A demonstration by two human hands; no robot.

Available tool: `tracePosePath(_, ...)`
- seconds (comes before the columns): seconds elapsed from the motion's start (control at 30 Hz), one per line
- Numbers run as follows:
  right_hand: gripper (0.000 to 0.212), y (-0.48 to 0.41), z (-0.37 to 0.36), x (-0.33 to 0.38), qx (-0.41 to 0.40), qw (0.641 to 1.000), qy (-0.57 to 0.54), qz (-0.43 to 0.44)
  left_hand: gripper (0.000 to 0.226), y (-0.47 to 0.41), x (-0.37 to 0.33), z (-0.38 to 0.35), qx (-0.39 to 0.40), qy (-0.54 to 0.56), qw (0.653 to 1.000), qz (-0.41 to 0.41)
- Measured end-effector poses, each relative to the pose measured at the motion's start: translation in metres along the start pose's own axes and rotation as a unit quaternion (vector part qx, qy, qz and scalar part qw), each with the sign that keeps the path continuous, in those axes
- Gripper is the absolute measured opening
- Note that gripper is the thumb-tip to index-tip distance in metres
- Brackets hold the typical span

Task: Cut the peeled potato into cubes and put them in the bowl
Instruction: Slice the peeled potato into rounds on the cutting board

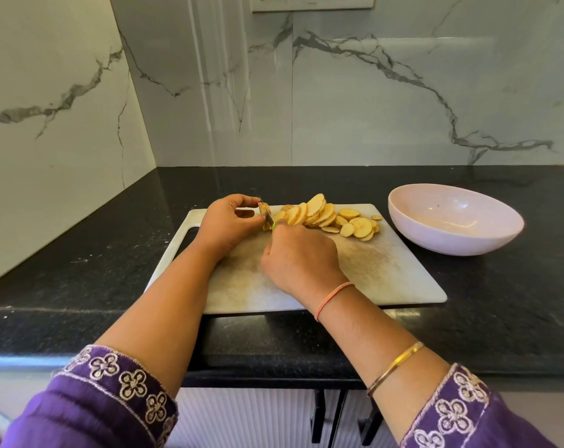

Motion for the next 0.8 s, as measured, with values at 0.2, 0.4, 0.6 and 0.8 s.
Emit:
tracePosePath(0.2,0.022,-0.004,0.004,0.007,0.018,1.000,0.000,0.008,0.033,-0.001,0.002,0.000,0.004,0.011,1.000,0.004)
tracePosePath(0.4,0.020,-0.018,0.013,0.008,0.029,0.999,-0.010,-0.017,0.031,-0.001,0.002,0.000,-0.001,0.016,1.000,0.012)
tracePosePath(0.6,0.016,-0.026,0.015,0.002,0.039,0.999,-0.004,-0.033,0.024,0.001,0.001,-0.005,0.002,0.017,1.000,-0.020)
tracePosePath(0.8,0.020,-0.021,0.008,-0.001,0.036,0.998,-0.031,-0.038,0.021,0.000,0.002,-0.003,-0.002,-0.011,0.999,-0.039)
Point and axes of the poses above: each hand's wrist, its own y-axis away from the middle knuckle, its own z-axis out of the back of the hand, x = y × z, the point moved 1 cm from there along -y, towards the middle knuckle, and after that the axes turned 11 degrees about -x, right-handed, at the moved point
